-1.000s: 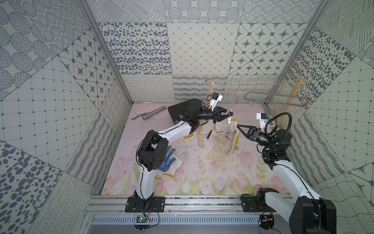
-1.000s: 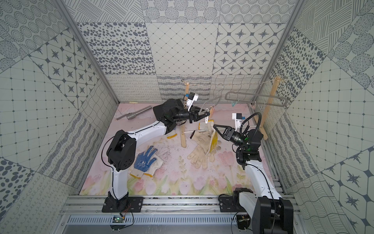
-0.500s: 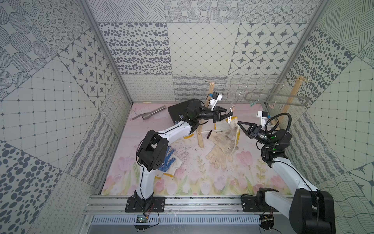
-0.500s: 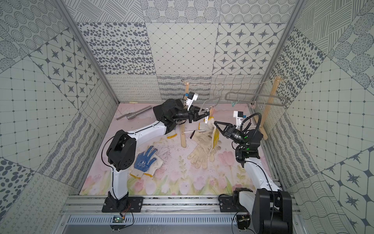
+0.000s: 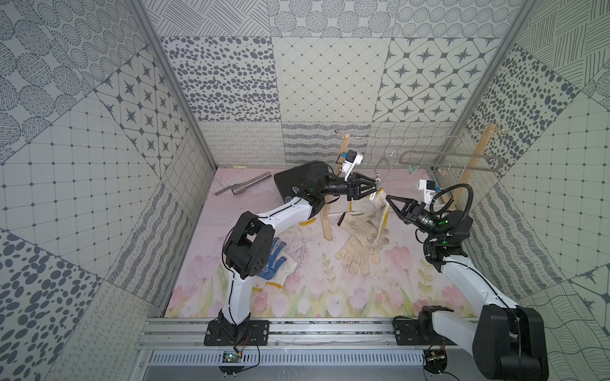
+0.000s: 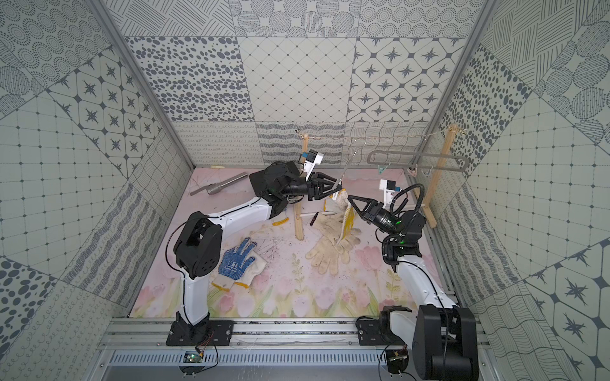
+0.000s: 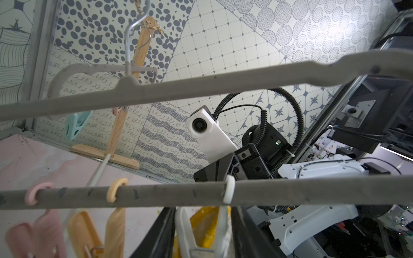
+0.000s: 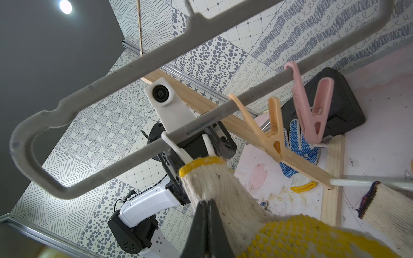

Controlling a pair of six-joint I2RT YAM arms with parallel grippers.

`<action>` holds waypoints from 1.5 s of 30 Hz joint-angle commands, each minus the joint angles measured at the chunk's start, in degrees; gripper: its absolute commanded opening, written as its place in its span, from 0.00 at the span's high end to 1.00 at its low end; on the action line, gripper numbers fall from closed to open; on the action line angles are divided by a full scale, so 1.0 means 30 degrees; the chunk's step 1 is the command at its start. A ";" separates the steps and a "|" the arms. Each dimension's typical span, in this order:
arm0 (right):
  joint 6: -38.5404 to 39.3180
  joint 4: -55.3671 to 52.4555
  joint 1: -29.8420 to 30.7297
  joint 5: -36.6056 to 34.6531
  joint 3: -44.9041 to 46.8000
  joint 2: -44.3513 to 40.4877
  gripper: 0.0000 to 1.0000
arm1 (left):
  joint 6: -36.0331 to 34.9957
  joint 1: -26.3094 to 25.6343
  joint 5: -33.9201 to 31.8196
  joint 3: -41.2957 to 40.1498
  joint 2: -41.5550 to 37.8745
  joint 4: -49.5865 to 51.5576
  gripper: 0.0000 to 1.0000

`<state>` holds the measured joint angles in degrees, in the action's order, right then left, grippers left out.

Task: Clip the gloves onto a hanger to dry
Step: Clamp the glove onto the hanger.

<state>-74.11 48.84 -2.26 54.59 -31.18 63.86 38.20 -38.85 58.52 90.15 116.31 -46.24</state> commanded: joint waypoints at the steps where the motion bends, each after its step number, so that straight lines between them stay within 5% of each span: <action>1: 0.0791 -0.0079 0.0065 -0.0440 -0.0405 -0.0275 1.00 | -0.0391 0.0117 0.0331 -0.0304 -0.0403 -0.1599 0.46; 20: 0.6655 -0.5745 0.1384 -0.1081 0.1710 -0.2007 1.00 | -0.0896 0.0163 0.0044 -0.0637 -0.0582 -0.0821 0.38; 23: 0.8289 -0.7303 0.2703 -0.1734 0.1344 -0.1939 0.88 | -0.0904 0.0155 0.0034 -0.0576 -0.0567 -0.0745 0.40; 26: 0.9112 -0.8320 0.3302 -0.1904 0.0779 -0.1801 0.59 | -0.1034 0.0146 -0.0002 -0.0533 -0.0683 -0.0493 0.41; 28: 1.0045 -0.9944 0.3318 -0.2823 0.0444 -0.2389 0.49 | -0.1316 0.0148 -0.0131 -0.0548 -0.0820 -0.0141 0.41; 36: 1.3778 -1.6943 0.3273 -0.7867 -0.0984 -0.5436 0.43 | -0.3710 0.0148 -0.1849 -0.0908 -0.1729 0.2897 0.29; 45: 1.4808 -1.8325 0.3270 -1.0094 -0.1596 -0.5096 0.42 | -0.5875 0.0146 -0.4357 -0.2686 -0.3165 0.5852 0.17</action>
<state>-32.64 -4.60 7.60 27.92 -34.09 48.03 27.24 -38.81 50.98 84.33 109.16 -33.61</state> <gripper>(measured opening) 0.581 0.827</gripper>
